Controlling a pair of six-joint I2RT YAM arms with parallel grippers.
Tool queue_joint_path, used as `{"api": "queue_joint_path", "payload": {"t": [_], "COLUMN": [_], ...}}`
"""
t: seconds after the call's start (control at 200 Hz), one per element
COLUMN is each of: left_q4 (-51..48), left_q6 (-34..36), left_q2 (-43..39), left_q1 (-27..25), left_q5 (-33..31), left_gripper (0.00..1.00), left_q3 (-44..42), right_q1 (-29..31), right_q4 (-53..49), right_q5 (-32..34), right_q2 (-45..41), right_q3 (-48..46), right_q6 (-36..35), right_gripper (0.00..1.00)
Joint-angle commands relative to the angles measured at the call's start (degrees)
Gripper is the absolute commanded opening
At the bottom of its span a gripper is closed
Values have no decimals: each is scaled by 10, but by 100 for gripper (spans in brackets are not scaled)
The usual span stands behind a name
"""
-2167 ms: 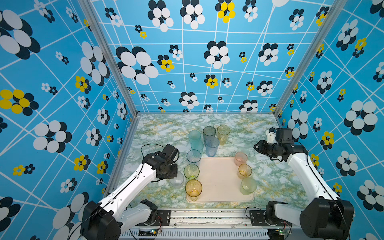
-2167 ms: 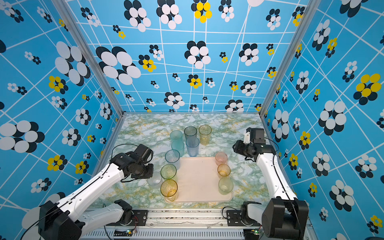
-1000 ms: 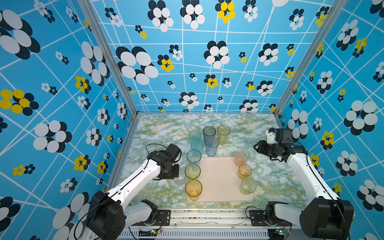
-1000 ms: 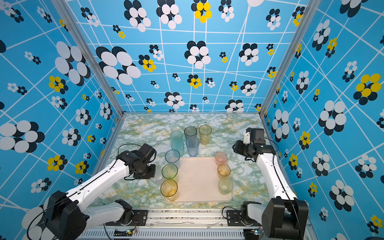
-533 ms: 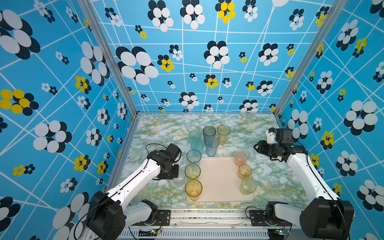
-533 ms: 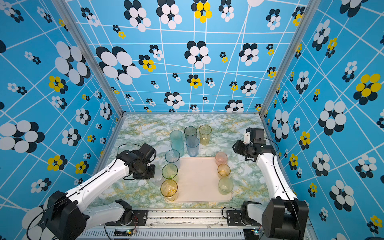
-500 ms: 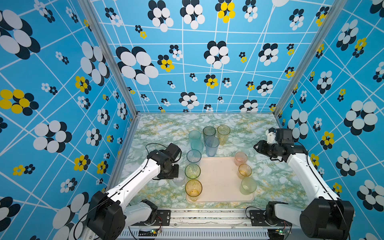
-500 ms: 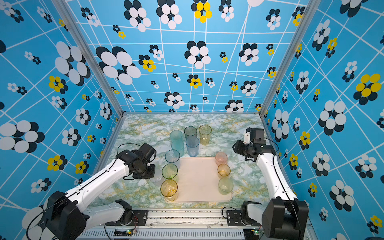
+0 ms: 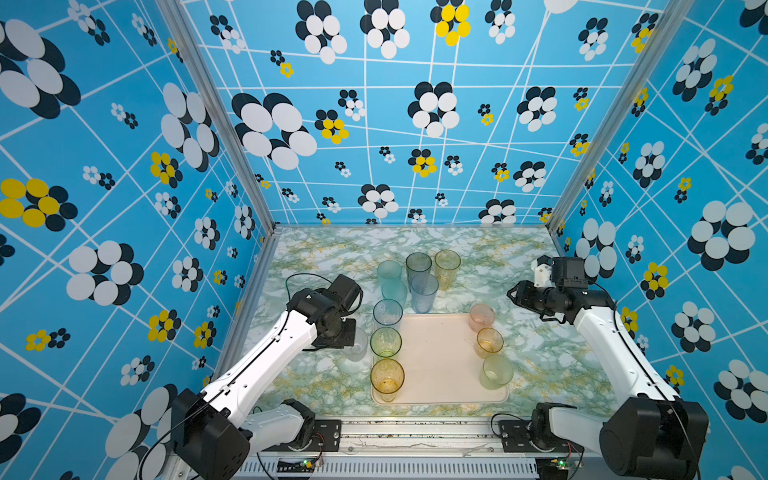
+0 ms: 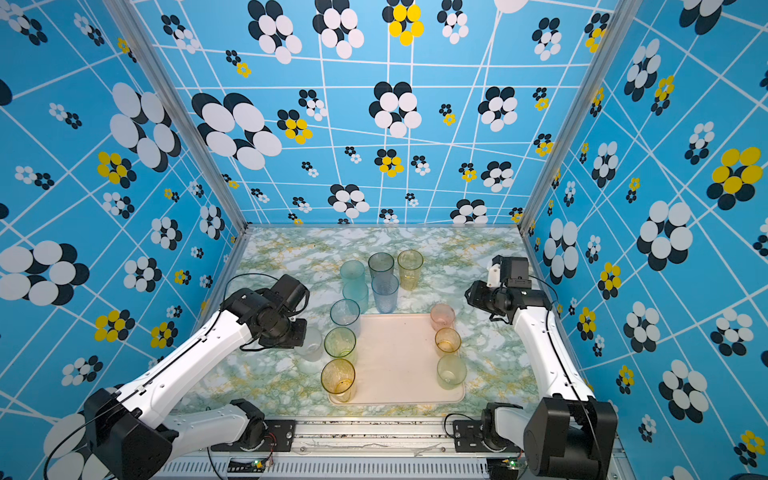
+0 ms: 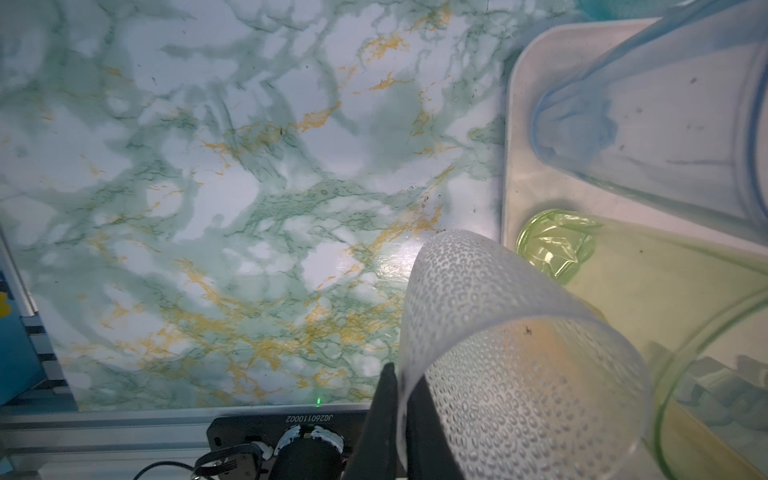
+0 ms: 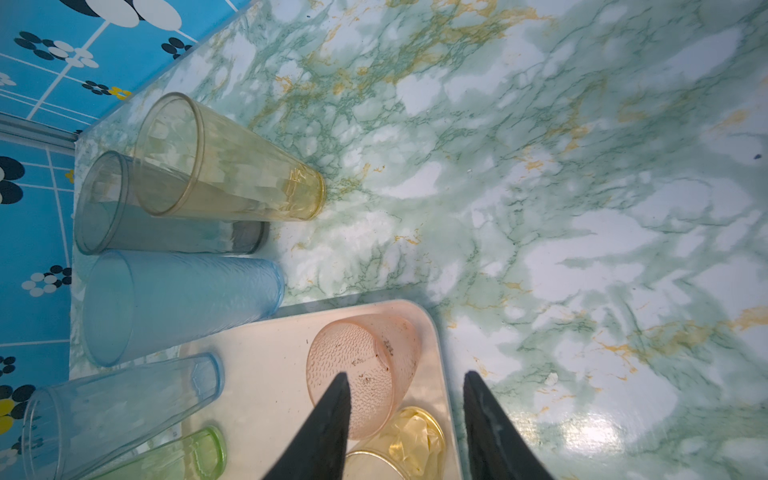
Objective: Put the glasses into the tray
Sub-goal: 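Lift the frosted white cup and carry it over the tray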
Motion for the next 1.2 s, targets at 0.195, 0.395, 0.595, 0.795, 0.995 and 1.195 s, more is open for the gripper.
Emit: {"api": "queue_joint_path", "payload": {"t": [0.195, 0.395, 0.595, 0.795, 0.995, 1.195], "left_q4": [-74, -34, 10, 44, 15, -35], "left_q6": [76, 141, 190, 242, 273, 301], "left_q2": [-12, 29, 119, 239, 393, 530], "left_q1": [16, 10, -72, -148, -195, -223], "left_q5": [-118, -98, -104, -44, 43, 50], "left_gripper": [4, 4, 4, 4, 3, 3], "left_q3": [122, 260, 407, 533, 647, 747], "right_q1": [0, -1, -1, -1, -1, 0], "right_q4": [5, 0, -17, -43, -58, -67], "right_q5": [-9, -3, 15, 28, 39, 45], "right_q2": [-11, -7, -15, -12, -14, -12], "right_q3": [-9, -5, 3, 25, 41, 52], "right_q6": [-5, -4, -5, -8, -5, -3], "right_gripper": [47, 46, 46, 46, 46, 46]}}
